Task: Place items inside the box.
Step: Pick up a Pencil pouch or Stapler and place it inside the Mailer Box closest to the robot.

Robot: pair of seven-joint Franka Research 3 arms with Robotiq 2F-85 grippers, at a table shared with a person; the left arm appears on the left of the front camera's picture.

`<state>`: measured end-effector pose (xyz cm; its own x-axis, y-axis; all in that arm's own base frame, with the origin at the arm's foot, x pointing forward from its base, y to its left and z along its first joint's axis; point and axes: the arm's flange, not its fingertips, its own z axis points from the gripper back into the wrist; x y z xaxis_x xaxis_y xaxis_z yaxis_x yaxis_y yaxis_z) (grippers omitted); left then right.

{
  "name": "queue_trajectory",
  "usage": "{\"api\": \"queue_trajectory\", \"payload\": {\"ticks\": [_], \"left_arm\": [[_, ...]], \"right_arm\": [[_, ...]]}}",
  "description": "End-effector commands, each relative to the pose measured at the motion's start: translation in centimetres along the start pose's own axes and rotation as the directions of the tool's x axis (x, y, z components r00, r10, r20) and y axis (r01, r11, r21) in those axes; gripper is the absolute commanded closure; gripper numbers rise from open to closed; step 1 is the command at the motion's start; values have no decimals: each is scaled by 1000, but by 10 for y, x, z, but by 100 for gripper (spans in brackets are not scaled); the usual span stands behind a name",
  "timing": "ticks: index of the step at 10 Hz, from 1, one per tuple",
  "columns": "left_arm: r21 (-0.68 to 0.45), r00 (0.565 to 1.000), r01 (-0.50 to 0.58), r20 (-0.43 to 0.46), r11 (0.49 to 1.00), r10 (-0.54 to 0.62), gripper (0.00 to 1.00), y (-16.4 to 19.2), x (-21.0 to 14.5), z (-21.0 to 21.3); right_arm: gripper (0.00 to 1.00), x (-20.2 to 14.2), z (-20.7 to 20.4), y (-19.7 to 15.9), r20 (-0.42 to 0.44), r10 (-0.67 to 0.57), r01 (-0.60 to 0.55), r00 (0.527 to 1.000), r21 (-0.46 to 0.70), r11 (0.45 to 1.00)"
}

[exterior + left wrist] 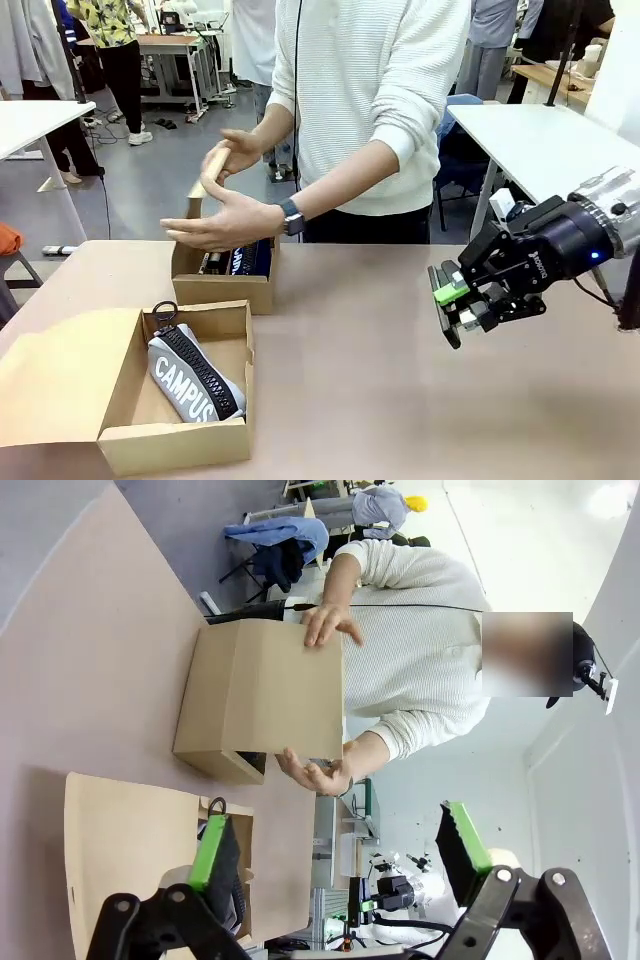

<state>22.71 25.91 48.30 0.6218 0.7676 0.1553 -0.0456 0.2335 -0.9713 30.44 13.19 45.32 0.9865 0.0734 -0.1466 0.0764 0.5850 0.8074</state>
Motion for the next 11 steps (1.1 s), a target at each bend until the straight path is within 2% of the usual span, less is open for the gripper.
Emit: {"api": "queue_trajectory", "payload": {"ticks": [1,6,8,10,11], "left_arm": [[-19,1000,14,0,1000,-14,0,0,0,1],[-19,1000,14,0,1000,-14,0,0,0,1],[-19,1000,14,0,1000,-14,0,0,0,1],[-19,1000,14,0,1000,-14,0,0,0,1],[-19,1000,14,0,1000,-14,0,0,0,1]], "right_arm": [[63,-5,-6,3,-14,14,-14,1000,-14,1000],[63,1,-14,8,-29,11,-12,1000,-39,999],[63,22,-36,30,-61,46,-52,997,-109,993],[63,52,-76,61,-82,20,-36,996,-208,977],[63,63,-94,74,-132,24,-57,991,-256,965]]}}
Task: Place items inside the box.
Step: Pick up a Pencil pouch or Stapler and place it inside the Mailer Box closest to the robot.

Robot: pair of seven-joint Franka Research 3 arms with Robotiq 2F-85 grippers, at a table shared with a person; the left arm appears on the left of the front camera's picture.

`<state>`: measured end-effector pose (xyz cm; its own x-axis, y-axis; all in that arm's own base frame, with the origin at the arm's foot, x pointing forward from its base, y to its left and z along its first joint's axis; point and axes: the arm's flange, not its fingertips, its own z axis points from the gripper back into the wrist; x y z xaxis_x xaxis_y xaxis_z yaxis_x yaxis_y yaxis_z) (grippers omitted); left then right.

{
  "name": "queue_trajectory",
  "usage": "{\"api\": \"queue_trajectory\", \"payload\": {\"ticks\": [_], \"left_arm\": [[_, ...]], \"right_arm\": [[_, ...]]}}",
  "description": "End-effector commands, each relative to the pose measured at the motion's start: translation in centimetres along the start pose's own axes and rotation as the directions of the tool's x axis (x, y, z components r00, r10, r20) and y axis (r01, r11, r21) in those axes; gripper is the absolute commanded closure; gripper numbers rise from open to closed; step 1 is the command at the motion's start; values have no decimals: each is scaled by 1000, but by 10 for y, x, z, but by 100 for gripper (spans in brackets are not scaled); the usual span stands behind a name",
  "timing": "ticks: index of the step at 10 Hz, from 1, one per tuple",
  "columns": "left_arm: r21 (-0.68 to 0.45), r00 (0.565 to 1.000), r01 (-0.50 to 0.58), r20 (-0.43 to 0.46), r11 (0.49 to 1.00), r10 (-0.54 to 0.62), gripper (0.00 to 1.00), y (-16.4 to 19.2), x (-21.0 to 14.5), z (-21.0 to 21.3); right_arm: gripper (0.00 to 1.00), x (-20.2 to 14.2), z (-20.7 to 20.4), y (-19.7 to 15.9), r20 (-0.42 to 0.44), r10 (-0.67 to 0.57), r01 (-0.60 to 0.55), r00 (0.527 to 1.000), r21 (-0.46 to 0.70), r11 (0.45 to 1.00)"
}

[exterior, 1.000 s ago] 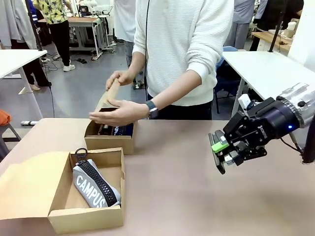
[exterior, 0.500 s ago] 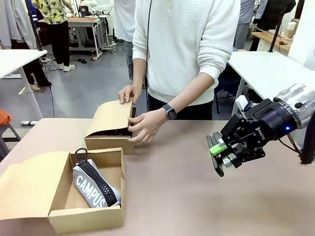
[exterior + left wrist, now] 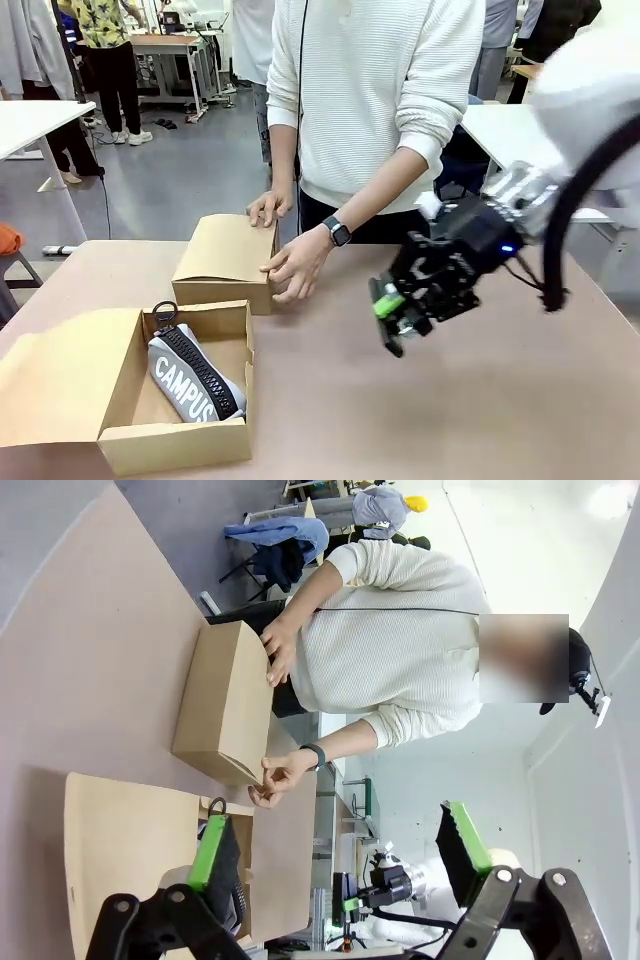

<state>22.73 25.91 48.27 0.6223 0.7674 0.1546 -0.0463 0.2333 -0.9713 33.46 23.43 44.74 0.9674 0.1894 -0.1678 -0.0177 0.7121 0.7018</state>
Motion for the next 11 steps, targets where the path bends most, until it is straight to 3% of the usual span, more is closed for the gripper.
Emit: {"api": "queue_trajectory", "payload": {"ticks": [1,5,7,9,11], "left_arm": [[-19,1000,15,1,1000,-15,0,-1,0,1],[-19,1000,15,1,1000,-15,0,-1,0,1],[-19,1000,15,1,1000,-15,0,-1,0,1],[-19,1000,15,1,1000,-15,0,-1,0,1],[-19,1000,15,1,1000,-15,0,-1,0,1]], "right_arm": [[63,34,-9,20,-56,-20,15,998,-92,996],[63,-22,28,-30,107,-116,114,988,23,993],[63,-41,33,-43,152,-99,90,983,63,994],[63,-1,1,-9,113,-93,89,989,36,995],[63,47,-54,56,51,-19,23,999,-82,996]]}}
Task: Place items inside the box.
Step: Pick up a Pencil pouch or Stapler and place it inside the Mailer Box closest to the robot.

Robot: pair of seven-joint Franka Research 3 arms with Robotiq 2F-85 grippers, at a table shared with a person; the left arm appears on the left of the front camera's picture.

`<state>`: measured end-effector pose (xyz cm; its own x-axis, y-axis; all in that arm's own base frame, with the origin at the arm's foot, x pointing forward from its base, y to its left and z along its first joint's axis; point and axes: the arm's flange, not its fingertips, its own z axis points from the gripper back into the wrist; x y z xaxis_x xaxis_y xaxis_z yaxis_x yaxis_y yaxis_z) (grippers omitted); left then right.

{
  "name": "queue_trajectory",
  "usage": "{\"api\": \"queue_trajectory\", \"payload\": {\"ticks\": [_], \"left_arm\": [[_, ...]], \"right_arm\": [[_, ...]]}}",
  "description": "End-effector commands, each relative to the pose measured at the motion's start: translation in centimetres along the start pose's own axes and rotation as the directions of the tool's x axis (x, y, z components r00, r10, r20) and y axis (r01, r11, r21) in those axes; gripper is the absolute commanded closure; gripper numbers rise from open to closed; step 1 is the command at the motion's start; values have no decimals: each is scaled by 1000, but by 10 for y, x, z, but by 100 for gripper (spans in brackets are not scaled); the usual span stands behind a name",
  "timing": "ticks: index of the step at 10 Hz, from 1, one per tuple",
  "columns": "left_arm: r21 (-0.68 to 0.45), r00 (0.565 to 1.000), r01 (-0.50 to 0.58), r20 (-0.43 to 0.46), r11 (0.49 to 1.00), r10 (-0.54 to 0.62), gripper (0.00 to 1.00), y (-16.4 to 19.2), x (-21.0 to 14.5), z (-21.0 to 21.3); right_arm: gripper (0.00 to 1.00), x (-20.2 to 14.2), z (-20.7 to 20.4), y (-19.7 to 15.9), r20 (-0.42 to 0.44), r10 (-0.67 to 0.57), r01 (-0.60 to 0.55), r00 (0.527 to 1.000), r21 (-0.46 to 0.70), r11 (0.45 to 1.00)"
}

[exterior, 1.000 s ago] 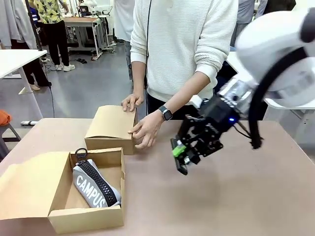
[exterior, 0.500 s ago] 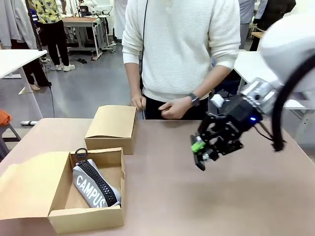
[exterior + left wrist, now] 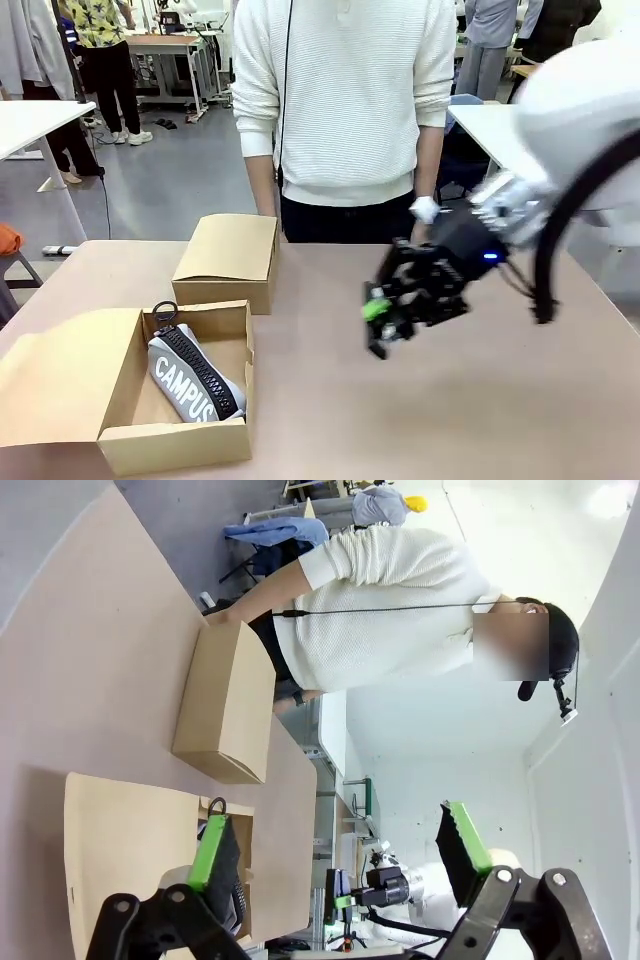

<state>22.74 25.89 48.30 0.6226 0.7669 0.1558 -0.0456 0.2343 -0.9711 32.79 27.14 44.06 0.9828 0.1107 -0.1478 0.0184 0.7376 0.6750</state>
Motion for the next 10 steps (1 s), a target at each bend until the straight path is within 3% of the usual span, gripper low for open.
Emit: {"api": "queue_trajectory", "payload": {"ticks": [1,3,5,7,10], "left_arm": [[-20,1000,13,1,1000,-13,0,0,0,1],[-20,1000,13,1,1000,-13,0,0,0,1],[-20,1000,13,1,1000,-13,0,0,0,1],[-20,1000,13,1,1000,-13,0,0,0,1],[-20,1000,13,1,1000,-13,0,0,0,1]], "right_arm": [[63,55,-48,67,-53,96,-100,994,-82,992],[63,77,-111,112,-127,160,-185,979,-212,960],[63,88,-171,128,-231,245,-306,942,-280,910],[63,88,-192,139,-268,321,-397,908,-314,862],[63,88,-194,141,-286,300,-389,910,-340,857]]}}
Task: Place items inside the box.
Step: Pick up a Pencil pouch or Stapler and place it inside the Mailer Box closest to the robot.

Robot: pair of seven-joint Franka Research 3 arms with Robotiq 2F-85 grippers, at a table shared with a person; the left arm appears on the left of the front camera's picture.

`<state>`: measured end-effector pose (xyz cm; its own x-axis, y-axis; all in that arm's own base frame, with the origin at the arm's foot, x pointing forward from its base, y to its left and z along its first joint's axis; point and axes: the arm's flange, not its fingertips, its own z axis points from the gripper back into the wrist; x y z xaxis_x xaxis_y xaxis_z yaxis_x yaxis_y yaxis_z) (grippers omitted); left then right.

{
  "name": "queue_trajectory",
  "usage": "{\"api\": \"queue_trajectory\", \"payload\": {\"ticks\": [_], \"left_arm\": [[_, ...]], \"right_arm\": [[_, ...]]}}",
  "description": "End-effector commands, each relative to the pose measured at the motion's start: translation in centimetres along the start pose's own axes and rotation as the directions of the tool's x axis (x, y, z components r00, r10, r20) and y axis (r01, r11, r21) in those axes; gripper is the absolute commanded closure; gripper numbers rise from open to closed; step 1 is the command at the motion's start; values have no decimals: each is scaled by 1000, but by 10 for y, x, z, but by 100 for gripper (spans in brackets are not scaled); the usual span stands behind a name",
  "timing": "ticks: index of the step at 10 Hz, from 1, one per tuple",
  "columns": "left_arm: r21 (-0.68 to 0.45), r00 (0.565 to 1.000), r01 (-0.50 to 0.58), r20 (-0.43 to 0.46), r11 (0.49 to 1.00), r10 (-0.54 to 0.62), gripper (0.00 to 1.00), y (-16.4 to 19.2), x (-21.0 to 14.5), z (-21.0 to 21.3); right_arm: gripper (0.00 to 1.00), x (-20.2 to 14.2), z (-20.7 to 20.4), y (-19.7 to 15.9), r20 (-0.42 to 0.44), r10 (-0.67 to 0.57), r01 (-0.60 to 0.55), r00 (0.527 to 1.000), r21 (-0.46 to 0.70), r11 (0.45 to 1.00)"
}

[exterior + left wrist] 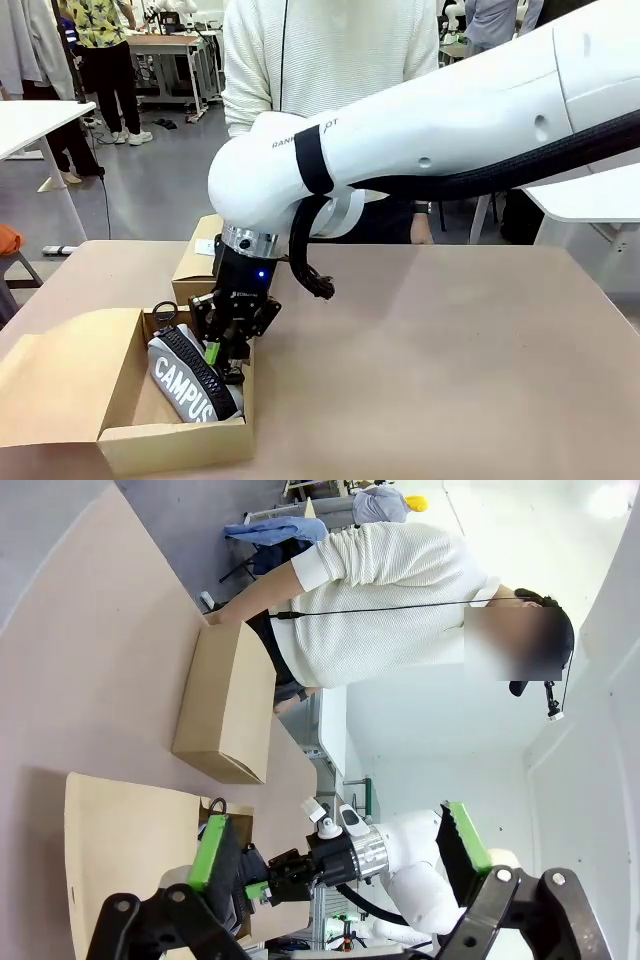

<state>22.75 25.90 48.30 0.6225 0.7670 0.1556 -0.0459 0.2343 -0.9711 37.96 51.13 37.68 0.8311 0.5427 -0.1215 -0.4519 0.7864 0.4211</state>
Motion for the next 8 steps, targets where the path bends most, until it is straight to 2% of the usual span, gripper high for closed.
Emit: {"api": "queue_trajectory", "payload": {"ticks": [1,2,4,8], "left_arm": [[-20,1000,14,1,1000,-14,0,0,0,1],[-20,1000,14,1,1000,-14,0,0,0,1],[-20,1000,14,1,1000,-14,0,0,0,1],[-20,1000,14,1,1000,-14,0,0,0,1]], "right_arm": [[63,2,5,5,-3,-45,44,999,-35,998],[63,1,7,6,11,-45,46,999,-35,998],[63,2,11,9,104,-23,24,994,-4,1000],[63,5,2,6,86,-41,42,995,-12,999]]}}
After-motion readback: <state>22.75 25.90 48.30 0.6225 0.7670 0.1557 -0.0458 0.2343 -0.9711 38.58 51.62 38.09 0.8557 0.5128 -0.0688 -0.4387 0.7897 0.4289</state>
